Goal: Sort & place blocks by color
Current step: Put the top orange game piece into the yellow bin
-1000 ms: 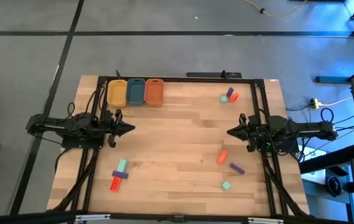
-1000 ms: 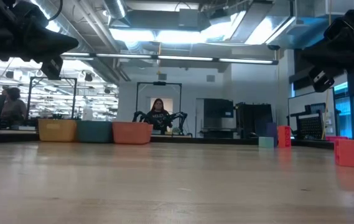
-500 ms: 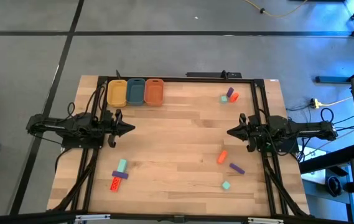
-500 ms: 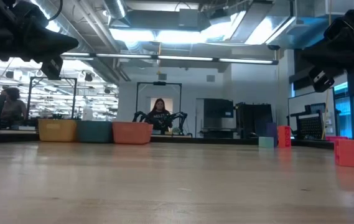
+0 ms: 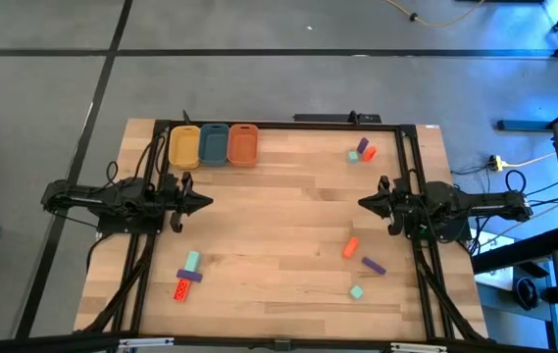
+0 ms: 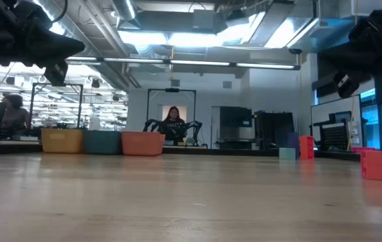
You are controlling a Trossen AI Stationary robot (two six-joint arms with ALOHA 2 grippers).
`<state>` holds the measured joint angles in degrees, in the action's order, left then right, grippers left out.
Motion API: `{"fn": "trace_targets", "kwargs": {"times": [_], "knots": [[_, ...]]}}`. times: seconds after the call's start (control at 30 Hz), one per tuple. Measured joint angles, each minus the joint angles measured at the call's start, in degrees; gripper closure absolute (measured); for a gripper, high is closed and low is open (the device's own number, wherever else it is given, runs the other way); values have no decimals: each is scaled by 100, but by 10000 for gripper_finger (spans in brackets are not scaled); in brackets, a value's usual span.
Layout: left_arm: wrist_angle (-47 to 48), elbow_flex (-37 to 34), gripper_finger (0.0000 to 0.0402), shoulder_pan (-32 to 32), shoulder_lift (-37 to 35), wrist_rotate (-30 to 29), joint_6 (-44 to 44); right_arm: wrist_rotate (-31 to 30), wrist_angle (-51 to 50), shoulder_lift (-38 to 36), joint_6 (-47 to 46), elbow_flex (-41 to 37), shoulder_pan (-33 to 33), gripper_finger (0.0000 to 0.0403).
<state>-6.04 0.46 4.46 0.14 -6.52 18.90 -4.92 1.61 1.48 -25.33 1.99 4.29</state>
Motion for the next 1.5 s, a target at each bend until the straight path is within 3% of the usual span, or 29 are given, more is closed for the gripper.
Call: {"fn": "trace_targets", "kwargs": {"times": [0.1, 0.23, 0.33, 0.47, 0.57, 0.73, 0.87, 0.97, 1.13, 1.33, 1.5], "knots": [[0, 0, 401, 0, 1, 0, 1, -21, 882, 6, -113, -1, -4, 377], [2, 0, 401, 0, 0, 0, 1, -545, 2853, 103, 103, 9, -4, 377], [0, 0, 401, 1, 0, 0, 1, -1082, 3245, 328, 316, 365, -4, 377], [1, 0, 401, 1, 1, 0, 2, -1744, 2144, 965, 390, 1325, -4, 369], [2, 1, 401, 0, 1, 0, 1, -2342, 929, 1610, 307, 2223, -4, 339], [2, -1, 401, -1, 2, 0, 1, -3261, -990, 2743, -11, 3578, -72, 255], [2, -1, 401, 0, 1, 0, 2, -3687, -2764, 3490, -787, 4560, -507, 178], [2, 0, 401, 0, 2, 0, 1, -3481, -4285, 3982, -1414, 5340, -1150, 125], [1, 0, 401, 1, 0, 0, 1, -2305, -5973, 4894, -1764, 6277, -2600, 75], [2, -1, 401, 0, 1, 0, 1, -896, -6410, 5875, -938, 6277, -4085, 72], [1, -1, 401, 1, 1, -2, 2, -117, -6440, 6661, 567, 6044, -4808, 75]]}}
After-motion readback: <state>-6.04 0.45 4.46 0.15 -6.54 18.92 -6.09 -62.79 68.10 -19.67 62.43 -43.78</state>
